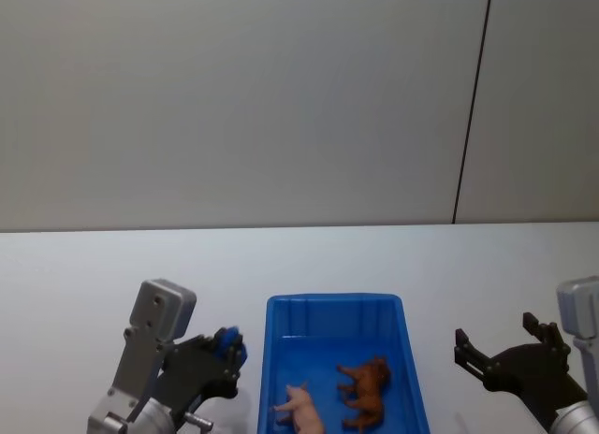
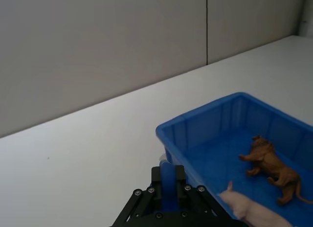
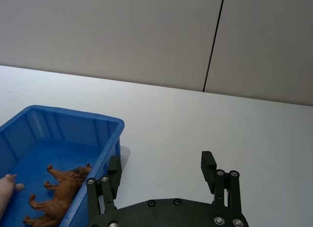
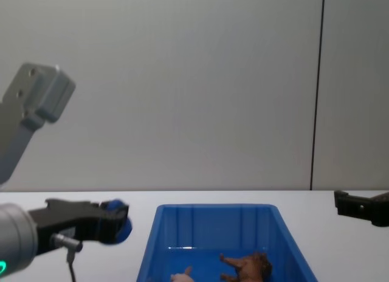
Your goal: Pick up the two dolls from the table and place them into the box.
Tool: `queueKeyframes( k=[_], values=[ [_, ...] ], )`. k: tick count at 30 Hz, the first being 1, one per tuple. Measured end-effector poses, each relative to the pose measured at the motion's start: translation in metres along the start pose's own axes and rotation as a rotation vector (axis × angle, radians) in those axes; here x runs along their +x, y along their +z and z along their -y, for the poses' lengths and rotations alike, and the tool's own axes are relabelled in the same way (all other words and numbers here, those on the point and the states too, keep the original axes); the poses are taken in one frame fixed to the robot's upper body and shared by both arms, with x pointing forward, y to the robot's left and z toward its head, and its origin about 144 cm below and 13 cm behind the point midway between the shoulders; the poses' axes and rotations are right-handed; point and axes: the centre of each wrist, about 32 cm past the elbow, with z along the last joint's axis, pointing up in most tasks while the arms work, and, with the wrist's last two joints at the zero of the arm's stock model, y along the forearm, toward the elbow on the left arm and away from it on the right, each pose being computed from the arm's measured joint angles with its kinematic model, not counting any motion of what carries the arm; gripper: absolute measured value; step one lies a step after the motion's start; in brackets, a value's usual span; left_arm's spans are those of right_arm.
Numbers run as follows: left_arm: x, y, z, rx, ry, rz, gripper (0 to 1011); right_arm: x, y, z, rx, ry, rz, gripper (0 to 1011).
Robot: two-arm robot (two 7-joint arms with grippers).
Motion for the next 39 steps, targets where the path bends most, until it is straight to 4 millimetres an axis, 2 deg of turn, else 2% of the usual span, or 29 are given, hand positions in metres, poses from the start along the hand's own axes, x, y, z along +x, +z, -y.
queueKeyframes(
  k=[11,14,16,19,20,22,27,28,29,32,33,39],
  values=[
    [-0.002,0.016,0.003,-0.080,-0.116,0.019,106,0.000,0.000,0.000,0.000,0.000,0.000,1001],
    [-0.002,0.020,0.004,-0.100,-0.158,0.020,179,0.000,0.000,0.000,0.000,0.000,0.000,1001],
    [-0.003,0.022,0.006,-0.115,-0.193,0.018,284,0.000,0.000,0.000,0.000,0.000,0.000,1001],
    [-0.004,0.024,0.007,-0.128,-0.225,0.015,343,0.000,0.000,0.000,0.000,0.000,0.000,1001],
    [-0.004,0.025,0.009,-0.136,-0.247,0.013,409,0.000,0.000,0.000,0.000,0.000,0.000,1001],
    [-0.004,0.027,0.010,-0.145,-0.272,0.011,440,0.000,0.000,0.000,0.000,0.000,0.000,1001],
    [-0.006,0.029,0.015,-0.170,-0.354,0.001,610,0.000,0.000,0.000,0.000,0.000,0.000,1001],
    [-0.006,0.030,0.016,-0.177,-0.376,-0.003,669,0.000,0.000,0.000,0.000,0.000,0.000,1001],
    [-0.006,0.030,0.017,-0.181,-0.390,-0.005,669,0.000,0.000,0.000,0.000,0.000,0.000,1001],
    [-0.008,0.032,0.020,-0.194,-0.430,-0.012,810,0.000,0.000,0.000,0.000,0.000,0.000,1001],
    [-0.008,0.032,0.021,-0.196,-0.439,-0.013,810,0.000,0.000,0.000,0.000,0.000,0.000,1001],
    [-0.010,0.034,0.024,-0.213,-0.489,-0.021,993,0.000,0.000,0.000,0.000,0.000,0.000,1001]
  ],
)
